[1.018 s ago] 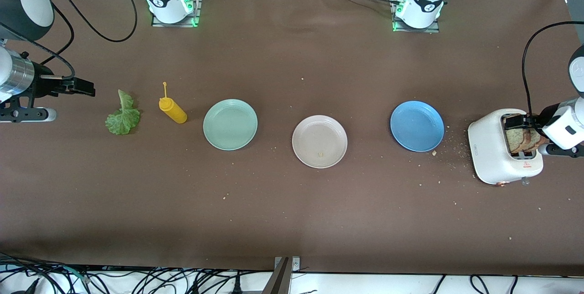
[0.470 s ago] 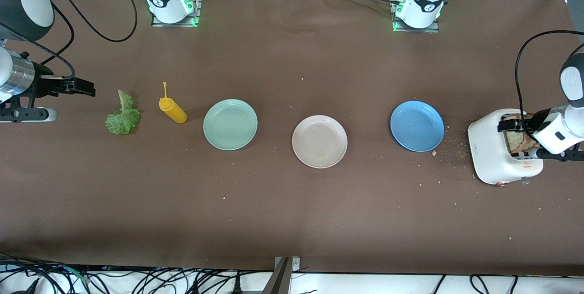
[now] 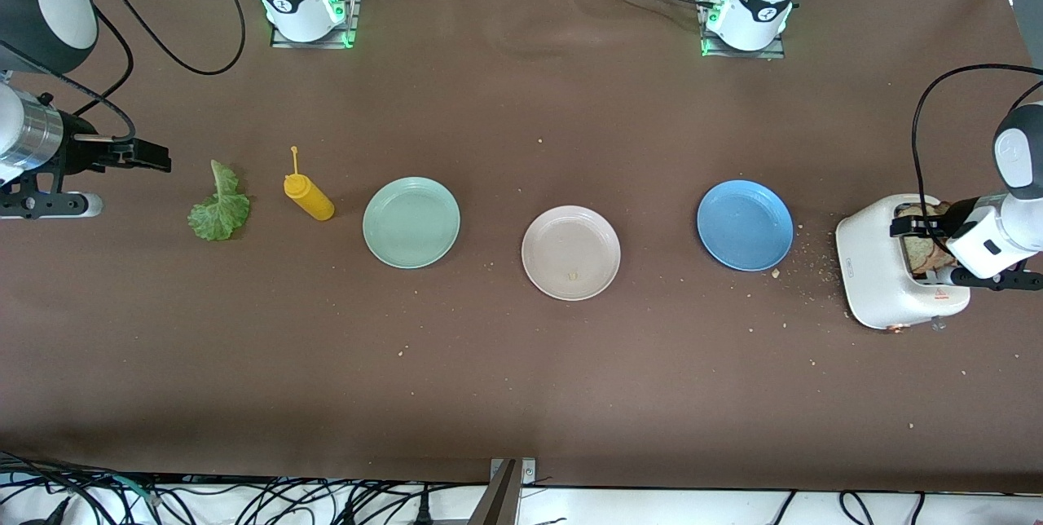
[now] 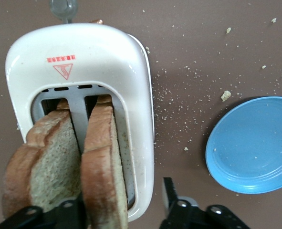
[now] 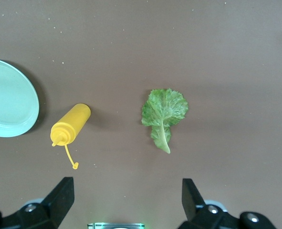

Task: Make sandwich in beige plate with both arms
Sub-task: 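Reach the left gripper down to a bread slice in the toaster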

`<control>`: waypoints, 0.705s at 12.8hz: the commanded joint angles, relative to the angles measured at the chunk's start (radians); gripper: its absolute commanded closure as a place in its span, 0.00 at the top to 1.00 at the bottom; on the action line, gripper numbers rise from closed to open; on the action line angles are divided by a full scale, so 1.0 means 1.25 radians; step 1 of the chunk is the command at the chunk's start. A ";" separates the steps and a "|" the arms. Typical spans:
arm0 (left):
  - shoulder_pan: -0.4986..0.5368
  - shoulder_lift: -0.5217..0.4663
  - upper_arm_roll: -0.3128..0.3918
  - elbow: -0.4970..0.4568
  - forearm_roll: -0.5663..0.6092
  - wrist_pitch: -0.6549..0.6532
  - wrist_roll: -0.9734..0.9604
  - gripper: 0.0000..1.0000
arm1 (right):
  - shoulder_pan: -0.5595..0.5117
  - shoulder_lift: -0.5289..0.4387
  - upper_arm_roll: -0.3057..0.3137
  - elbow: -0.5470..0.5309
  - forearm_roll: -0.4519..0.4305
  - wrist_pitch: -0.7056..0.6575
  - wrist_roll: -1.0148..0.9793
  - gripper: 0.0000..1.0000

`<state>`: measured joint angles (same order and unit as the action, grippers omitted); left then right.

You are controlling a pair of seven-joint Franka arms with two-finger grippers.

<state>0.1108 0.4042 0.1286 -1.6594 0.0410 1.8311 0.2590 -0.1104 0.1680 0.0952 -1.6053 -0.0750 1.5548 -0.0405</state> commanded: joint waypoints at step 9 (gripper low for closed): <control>0.033 -0.004 -0.002 0.055 0.016 -0.044 0.010 0.08 | -0.001 -0.003 0.004 -0.004 0.000 -0.006 0.002 1.00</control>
<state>0.1455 0.4052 0.1297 -1.6408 0.0414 1.8216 0.2601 -0.1104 0.1686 0.0953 -1.6076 -0.0750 1.5548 -0.0405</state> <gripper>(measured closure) 0.903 0.000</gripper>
